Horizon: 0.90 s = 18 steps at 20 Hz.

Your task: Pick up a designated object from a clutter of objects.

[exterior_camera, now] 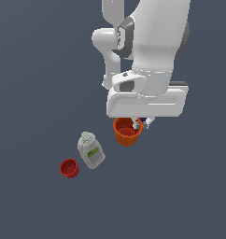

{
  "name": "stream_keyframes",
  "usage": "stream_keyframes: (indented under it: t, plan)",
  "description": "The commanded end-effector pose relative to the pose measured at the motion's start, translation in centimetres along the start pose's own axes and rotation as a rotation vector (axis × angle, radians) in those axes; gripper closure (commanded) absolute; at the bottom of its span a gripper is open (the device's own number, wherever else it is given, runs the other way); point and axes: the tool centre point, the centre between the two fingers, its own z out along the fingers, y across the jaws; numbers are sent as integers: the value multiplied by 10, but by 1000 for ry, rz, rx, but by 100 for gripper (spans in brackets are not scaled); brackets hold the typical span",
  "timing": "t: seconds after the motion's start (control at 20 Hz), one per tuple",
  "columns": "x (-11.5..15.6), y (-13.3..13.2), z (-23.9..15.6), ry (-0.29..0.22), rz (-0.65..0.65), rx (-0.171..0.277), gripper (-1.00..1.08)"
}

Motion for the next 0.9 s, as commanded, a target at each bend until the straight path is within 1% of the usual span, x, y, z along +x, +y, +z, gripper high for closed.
stream_keyframes:
  t: [0.0,0.2,0.4,0.6,0.85]
  plan:
    - [14,18,-19,2,0,1,108]
    - [33,42,-42,2,1,-1,108]
    - [48,59,-59,2,2,-3,108]
    - [57,70,-70,2,3,-4,108]
    - [64,77,-77,2,3,-5,108]
